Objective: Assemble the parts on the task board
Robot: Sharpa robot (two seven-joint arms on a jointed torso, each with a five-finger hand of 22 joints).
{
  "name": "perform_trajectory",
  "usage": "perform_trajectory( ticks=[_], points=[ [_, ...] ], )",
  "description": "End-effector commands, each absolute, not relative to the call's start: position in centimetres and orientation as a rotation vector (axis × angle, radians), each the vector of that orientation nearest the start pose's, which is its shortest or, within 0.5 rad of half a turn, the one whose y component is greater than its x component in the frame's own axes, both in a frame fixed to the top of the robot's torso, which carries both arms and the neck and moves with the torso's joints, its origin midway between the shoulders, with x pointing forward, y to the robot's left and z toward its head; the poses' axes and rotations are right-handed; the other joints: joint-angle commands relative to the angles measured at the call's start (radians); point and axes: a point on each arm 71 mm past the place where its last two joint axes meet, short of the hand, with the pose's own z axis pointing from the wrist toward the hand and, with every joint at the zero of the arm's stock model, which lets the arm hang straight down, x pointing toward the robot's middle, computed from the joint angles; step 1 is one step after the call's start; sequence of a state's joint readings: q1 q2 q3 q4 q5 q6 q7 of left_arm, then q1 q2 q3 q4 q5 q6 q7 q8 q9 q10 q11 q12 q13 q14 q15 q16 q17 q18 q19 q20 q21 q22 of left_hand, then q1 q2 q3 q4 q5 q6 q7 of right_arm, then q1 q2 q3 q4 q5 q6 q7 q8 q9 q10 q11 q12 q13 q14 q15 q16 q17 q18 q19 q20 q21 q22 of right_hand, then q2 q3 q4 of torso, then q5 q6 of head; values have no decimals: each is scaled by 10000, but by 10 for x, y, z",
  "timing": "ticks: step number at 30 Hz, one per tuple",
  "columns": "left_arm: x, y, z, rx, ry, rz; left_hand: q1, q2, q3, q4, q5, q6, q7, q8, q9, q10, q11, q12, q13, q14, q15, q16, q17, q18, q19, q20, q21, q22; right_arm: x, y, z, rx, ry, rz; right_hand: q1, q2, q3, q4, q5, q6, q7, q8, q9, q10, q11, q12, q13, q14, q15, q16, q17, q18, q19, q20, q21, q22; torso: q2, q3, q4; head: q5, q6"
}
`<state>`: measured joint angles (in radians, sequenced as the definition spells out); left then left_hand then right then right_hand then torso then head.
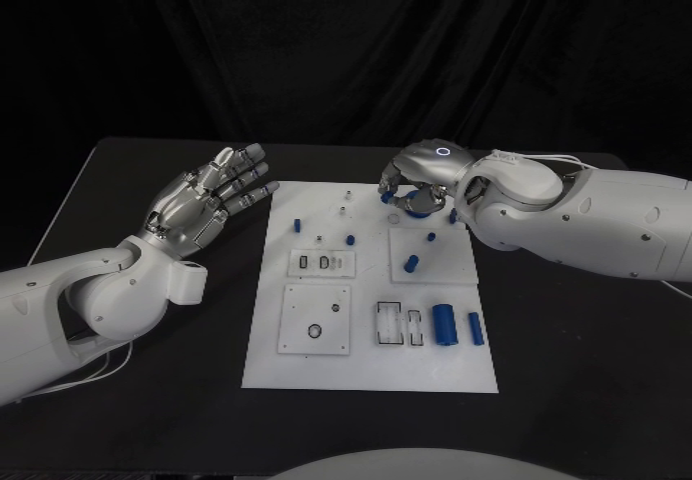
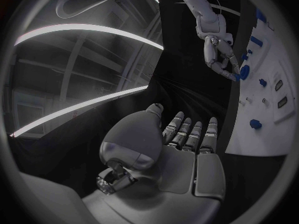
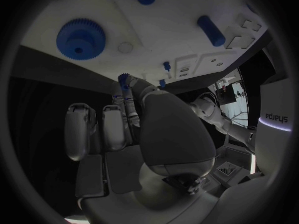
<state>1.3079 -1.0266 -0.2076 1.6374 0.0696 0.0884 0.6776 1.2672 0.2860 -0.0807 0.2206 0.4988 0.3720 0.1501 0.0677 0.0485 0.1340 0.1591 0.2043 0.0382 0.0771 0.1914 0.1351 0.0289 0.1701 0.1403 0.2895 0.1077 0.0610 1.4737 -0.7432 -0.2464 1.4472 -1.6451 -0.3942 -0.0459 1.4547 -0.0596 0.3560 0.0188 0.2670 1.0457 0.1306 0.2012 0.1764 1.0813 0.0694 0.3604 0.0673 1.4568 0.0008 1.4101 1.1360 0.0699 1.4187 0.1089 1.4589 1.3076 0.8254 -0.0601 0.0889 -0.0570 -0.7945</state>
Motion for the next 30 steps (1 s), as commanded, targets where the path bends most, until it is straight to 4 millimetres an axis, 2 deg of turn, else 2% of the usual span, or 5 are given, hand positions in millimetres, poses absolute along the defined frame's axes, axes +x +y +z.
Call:
perform_trajectory(
  ticks=[1, 7, 16, 25, 30],
  points=[
    [449, 257, -145, -8705, 10969, -20843, 133, -13, 20, -70, 60, 65, 98, 66, 11, -19, 79, 68, 13, 3, 40, 40, 9, -59, 40, 3, 58, 7, 517, -162, -106, -5085, 13637, 5423, 49, -4, 37, 1, 10, 132, -12, 54, 53, 120, -11, -94, 5, 18, -69, -21, 30, -129, 20, -50, 7, 283, -1, -6, -7, 135, -13],
    [449, 252, -145, -8689, 11035, -20955, 140, -12, 35, -88, 85, 85, 103, 73, 14, -15, 81, 74, 14, 3, 41, 42, 9, -60, 41, 3, 60, 7, 529, -146, -98, -5384, 13542, 5396, -10, -13, 13, 40, -65, 143, -24, 49, 99, 168, -17, -183, -3, 26, -75, -29, 32, -136, 42, -59, 17, 316, 2, -20, 28, 179, 24],
    [450, 250, -145, -8686, 11068, -20976, 140, -12, 35, -88, 85, 85, 103, 73, 14, -15, 81, 74, 14, 3, 41, 42, 9, -60, 41, 3, 60, 7, 543, -128, -98, -5654, 13917, 5249, -50, -14, 3, 73, -157, 106, -25, 13, 136, 197, -15, -290, -9, 35, -78, -37, 35, -138, 49, -64, 16, 326, 12, -13, 5, 223, 52],
    [450, 248, -146, -8675, 11095, -21019, 154, -1, 73, -120, 129, 113, 111, 83, 18, 1, 92, 96, 17, 5, 43, 47, 9, -62, 43, 4, 62, 7, 549, -119, -102, -5803, 14086, 5218, -54, -11, 7, 82, -206, 65, -16, -21, 153, 198, -7, -362, -13, 37, -73, -43, 37, -141, 55, -64, 17, 336, 16, -12, 77, 179, 72],
    [451, 249, -146, -8683, 11092, -20982, 154, -1, 73, -120, 129, 113, 111, 83, 18, 1, 92, 96, 17, 5, 43, 47, 9, -62, 43, 4, 62, 7, 551, -117, -106, -5830, 14154, 5219, -85, -23, -5, 115, -300, 4, 14, -81, 179, 197, 22, -479, -13, 36, -52, -56, 30, -141, 52, -53, 10, 337, 22, -29, 45, 202, 92]
  ],
)
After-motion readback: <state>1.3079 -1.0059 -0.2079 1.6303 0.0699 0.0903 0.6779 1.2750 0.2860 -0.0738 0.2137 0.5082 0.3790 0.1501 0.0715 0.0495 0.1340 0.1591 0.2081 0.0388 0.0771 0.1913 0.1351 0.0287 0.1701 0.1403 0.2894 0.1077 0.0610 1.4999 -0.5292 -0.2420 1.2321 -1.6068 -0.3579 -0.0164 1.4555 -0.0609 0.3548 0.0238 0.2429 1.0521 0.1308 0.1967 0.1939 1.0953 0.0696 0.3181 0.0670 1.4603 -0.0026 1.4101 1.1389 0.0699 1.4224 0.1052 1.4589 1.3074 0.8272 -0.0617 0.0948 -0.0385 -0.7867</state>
